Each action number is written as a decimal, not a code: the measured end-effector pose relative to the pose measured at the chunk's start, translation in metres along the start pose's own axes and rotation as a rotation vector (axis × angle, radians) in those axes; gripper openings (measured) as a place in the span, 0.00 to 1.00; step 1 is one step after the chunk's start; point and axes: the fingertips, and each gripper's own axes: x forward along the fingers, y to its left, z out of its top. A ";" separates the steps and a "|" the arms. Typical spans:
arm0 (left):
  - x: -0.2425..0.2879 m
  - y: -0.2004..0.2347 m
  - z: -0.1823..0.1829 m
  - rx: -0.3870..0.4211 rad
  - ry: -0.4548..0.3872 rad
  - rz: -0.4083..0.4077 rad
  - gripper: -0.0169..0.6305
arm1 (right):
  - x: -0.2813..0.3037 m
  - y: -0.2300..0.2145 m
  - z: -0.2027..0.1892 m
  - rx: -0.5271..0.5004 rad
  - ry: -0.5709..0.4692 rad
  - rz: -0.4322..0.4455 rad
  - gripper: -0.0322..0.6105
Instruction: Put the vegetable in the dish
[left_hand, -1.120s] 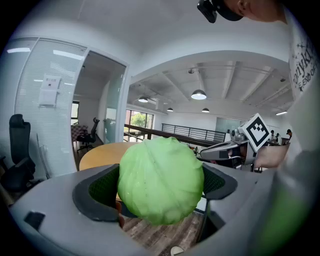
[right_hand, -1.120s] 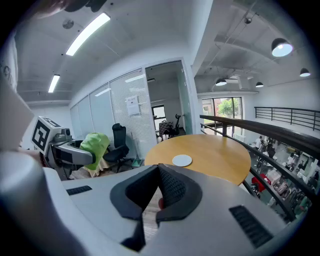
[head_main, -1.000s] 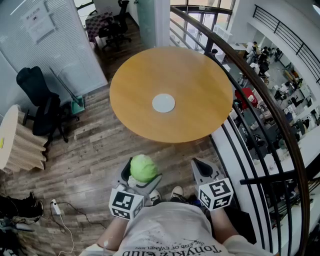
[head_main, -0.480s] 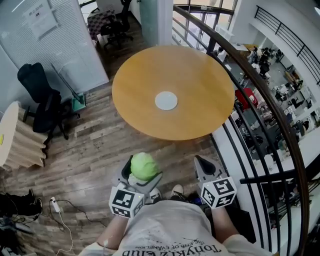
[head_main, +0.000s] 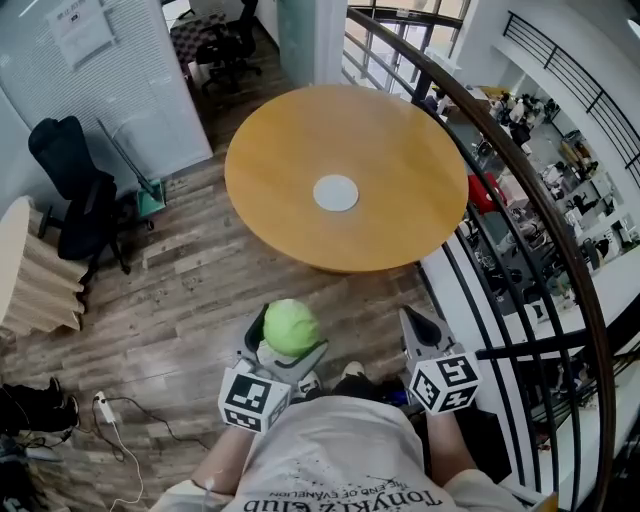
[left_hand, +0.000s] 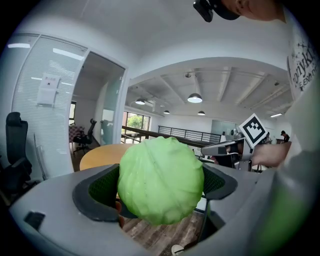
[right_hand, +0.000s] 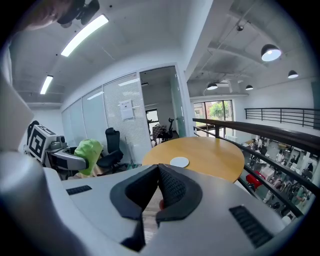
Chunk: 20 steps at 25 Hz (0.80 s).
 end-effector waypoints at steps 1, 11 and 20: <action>-0.001 0.002 -0.001 0.001 0.000 -0.002 0.78 | -0.001 0.002 -0.002 0.002 0.002 -0.004 0.08; 0.011 0.014 -0.004 -0.003 0.001 -0.022 0.78 | 0.016 -0.001 -0.009 0.013 0.013 -0.008 0.08; 0.062 0.042 0.010 -0.012 0.018 0.000 0.78 | 0.070 -0.038 0.010 0.017 0.013 0.022 0.08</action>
